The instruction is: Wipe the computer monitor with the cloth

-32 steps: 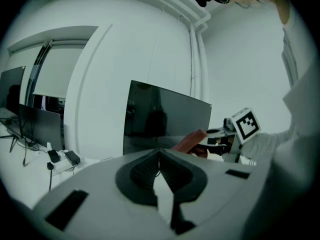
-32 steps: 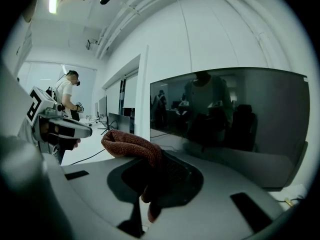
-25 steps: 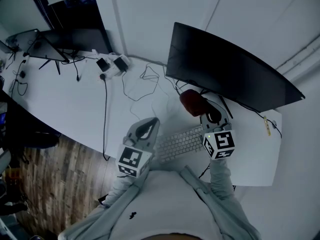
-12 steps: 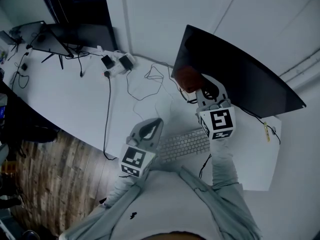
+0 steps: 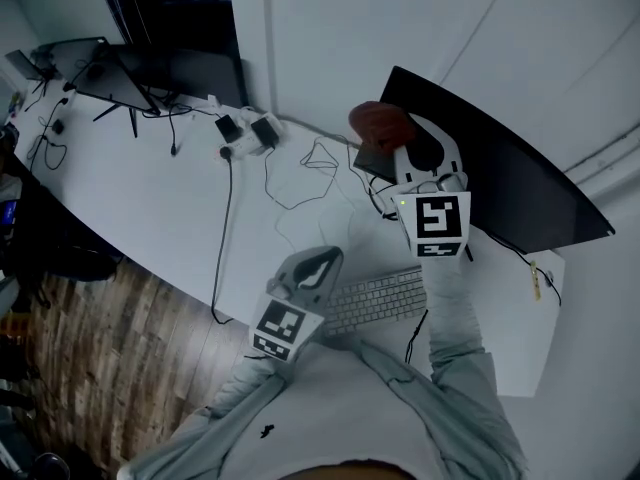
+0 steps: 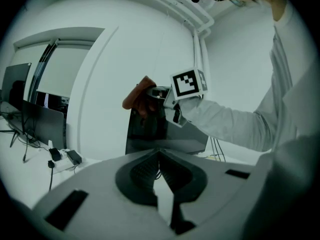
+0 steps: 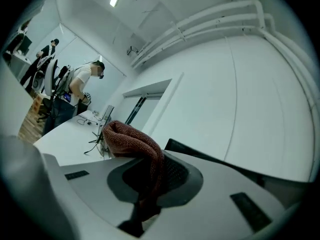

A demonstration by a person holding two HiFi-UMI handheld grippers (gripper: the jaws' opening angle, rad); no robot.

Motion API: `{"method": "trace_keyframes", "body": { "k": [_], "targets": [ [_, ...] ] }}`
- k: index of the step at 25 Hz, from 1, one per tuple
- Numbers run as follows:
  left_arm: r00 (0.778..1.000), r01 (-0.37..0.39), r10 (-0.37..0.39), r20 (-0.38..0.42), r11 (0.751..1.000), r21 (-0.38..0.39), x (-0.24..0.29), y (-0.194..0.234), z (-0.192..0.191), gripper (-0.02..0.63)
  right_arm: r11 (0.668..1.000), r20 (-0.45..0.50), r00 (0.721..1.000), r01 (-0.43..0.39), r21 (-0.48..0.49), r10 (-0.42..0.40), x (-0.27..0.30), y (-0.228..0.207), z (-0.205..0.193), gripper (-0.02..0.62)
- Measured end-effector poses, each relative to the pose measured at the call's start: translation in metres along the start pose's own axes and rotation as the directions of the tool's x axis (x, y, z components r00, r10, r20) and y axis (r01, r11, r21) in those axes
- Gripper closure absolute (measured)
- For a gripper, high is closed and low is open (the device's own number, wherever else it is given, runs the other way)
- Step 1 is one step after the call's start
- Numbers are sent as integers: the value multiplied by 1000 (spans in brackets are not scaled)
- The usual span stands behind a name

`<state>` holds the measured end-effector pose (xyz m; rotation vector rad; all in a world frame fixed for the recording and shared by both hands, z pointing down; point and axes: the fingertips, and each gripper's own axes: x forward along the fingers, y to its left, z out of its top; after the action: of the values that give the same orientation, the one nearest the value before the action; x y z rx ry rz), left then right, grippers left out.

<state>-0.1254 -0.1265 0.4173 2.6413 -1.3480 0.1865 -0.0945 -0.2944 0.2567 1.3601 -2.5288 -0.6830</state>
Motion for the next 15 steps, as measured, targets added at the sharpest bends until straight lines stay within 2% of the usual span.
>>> {"method": "trace_keyframes", "body": {
  "k": [4, 9, 15],
  "targets": [
    [1000, 6, -6, 2, 1000, 2, 3, 1, 1, 585, 996, 54, 996, 75, -51, -72, 15, -19, 28, 557],
    [1000, 6, -5, 4, 1000, -2, 6, 5, 1, 586, 986, 93, 989, 128, -111, -118, 35, -37, 54, 557],
    [1000, 0, 0, 2, 1000, -13, 7, 14, 0, 586, 967, 61, 989, 148, -209, -138, 51, -37, 47, 557]
  ]
}}
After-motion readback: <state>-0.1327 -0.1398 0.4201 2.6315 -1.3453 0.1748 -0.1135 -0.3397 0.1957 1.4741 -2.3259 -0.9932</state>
